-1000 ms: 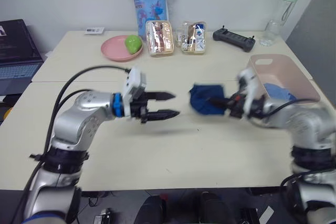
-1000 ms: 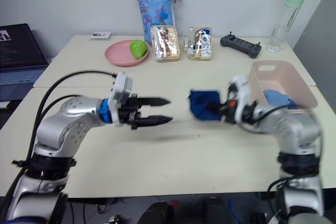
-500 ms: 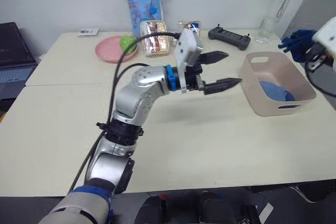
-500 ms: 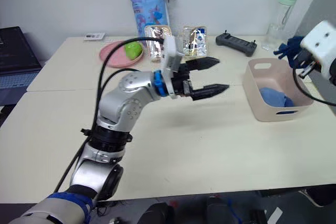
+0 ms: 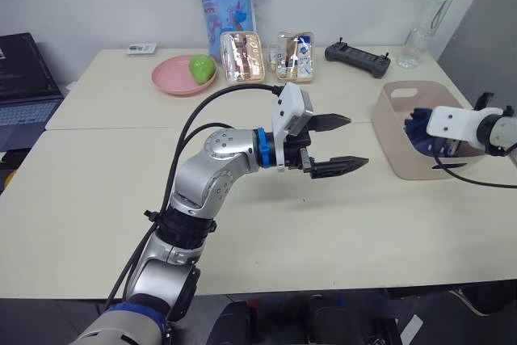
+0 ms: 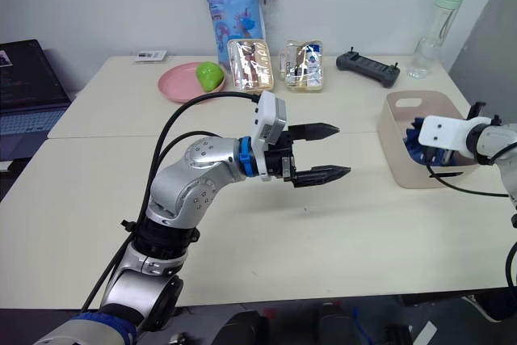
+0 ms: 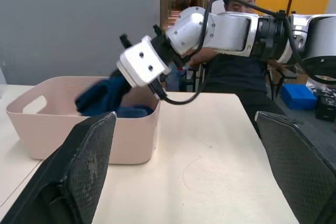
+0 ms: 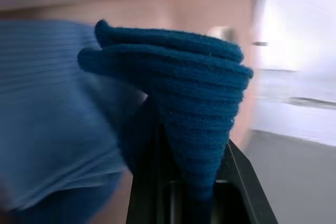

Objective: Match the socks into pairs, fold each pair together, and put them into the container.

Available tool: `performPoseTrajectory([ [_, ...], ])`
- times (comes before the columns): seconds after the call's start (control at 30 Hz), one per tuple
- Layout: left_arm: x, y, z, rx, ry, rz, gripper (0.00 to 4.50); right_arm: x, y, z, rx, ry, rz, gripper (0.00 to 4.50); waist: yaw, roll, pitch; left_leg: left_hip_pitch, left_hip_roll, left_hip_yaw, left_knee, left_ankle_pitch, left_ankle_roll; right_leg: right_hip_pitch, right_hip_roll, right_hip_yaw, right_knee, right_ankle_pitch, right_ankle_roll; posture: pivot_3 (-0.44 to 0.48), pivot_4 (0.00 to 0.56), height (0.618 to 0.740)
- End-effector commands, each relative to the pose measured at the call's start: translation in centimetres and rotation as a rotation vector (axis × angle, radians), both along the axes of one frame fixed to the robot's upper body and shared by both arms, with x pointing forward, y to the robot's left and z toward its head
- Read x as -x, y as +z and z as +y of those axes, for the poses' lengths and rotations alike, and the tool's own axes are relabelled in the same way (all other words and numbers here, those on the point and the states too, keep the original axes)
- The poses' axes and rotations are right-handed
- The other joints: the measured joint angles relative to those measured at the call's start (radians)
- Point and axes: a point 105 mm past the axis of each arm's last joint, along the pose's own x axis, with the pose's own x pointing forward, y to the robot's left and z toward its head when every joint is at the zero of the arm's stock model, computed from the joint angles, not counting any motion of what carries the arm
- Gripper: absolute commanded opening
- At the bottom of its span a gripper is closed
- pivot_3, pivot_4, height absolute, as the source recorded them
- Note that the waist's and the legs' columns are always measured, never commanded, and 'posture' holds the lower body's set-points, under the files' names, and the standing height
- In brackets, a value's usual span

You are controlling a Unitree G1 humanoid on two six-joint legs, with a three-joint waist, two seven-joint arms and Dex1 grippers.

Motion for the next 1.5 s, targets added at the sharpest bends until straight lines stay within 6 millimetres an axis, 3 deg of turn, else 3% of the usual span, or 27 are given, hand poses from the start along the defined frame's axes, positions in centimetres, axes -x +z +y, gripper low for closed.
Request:
performPoseTrajectory([
  [0.03,0.3,0.8,0.1,0.012,0.005,-0.043,4.48,0.0,1.5,0.2,-0.013,0.016,0.005,0.34,-0.001,0.000,0.000,0.000,0.000,0.000,0.000,0.000,0.000,0.000,0.000,0.000,0.000,0.000,0.000,0.000,0.150,0.740],
  [0.33,-0.4,1.1,0.1,0.015,0.020,-0.060,4.50,0.7,1.5,-0.2,-0.076,-0.005,0.162,3.32,-0.003,0.000,0.000,0.001,0.000,0.001,0.000,0.000,0.001,0.000,0.000,0.001,0.001,0.000,0.000,0.000,0.150,0.740],
  [0.47,-0.5,1.6,0.2,0.038,0.012,-0.050,4.50,0.8,2.4,0.2,-0.115,0.002,0.192,3.32,-0.002,0.000,0.000,0.001,0.000,0.001,0.000,-0.001,0.001,0.000,0.000,0.001,0.001,0.000,0.000,0.000,0.150,0.740],
  [0.87,-1.0,1.4,0.7,0.025,0.021,-0.071,4.50,3.5,8.2,-0.5,-0.017,-0.008,0.354,3.32,-0.002,0.001,0.000,0.001,0.000,0.001,0.000,-0.001,0.002,0.000,0.000,0.001,0.000,0.000,0.000,0.000,0.150,0.740],
  [0.97,-0.7,1.2,0.7,0.026,0.017,-0.066,4.50,2.1,10.5,0.2,-0.049,-0.001,0.210,3.32,-0.004,0.001,0.001,0.001,0.000,0.001,0.000,-0.001,0.001,0.000,0.000,0.001,0.001,0.000,0.000,0.000,0.150,0.740],
  [1.03,-0.7,1.2,0.7,0.027,0.017,-0.063,4.50,0.8,10.9,1.1,-0.088,0.023,0.116,3.32,-0.007,0.001,0.001,0.002,0.000,0.002,0.000,-0.001,0.001,0.000,0.000,0.001,0.001,0.001,0.000,0.000,0.150,0.740],
  [1.13,-0.6,1.1,0.7,0.022,0.012,-0.066,4.50,0.1,8.9,1.8,-0.140,0.059,0.140,2.72,-0.005,0.000,0.001,0.003,0.000,0.001,0.000,-0.001,0.001,0.000,0.000,0.001,0.001,0.001,0.000,0.000,0.150,0.740],
  [1.2,-0.6,1.3,0.7,0.022,0.012,-0.069,4.50,-0.3,8.3,1.9,-0.165,0.050,0.134,2.04,-0.003,0.000,0.001,0.002,0.000,0.001,0.001,0.000,0.001,0.001,0.000,0.001,0.001,0.001,0.000,0.000,0.150,0.740],
  [1.37,-0.6,1.4,0.6,0.019,0.013,-0.078,4.50,-0.6,3.2,1.0,-0.126,0.013,0.251,0.24,0.003,0.000,0.001,0.000,0.000,0.001,0.001,0.000,0.000,0.000,-0.001,0.001,0.000,0.001,0.000,0.000,0.150,0.740],
  [1.4,-0.5,1.4,0.5,0.018,0.011,-0.078,4.50,-0.6,2.2,0.8,-0.124,-0.002,0.276,0.04,0.003,0.000,0.001,0.000,0.000,0.001,0.001,0.000,0.000,0.000,-0.001,0.001,0.000,0.001,0.000,0.000,0.150,0.740],
  [1.5,-0.3,1.0,0.3,0.009,0.009,-0.079,4.50,-0.5,-0.1,-0.3,-0.045,-0.042,0.322,0.04,0.001,0.000,0.001,0.000,0.000,0.002,0.001,0.000,0.000,0.000,-0.001,0.002,0.000,0.001,0.000,0.000,0.150,0.740],
])
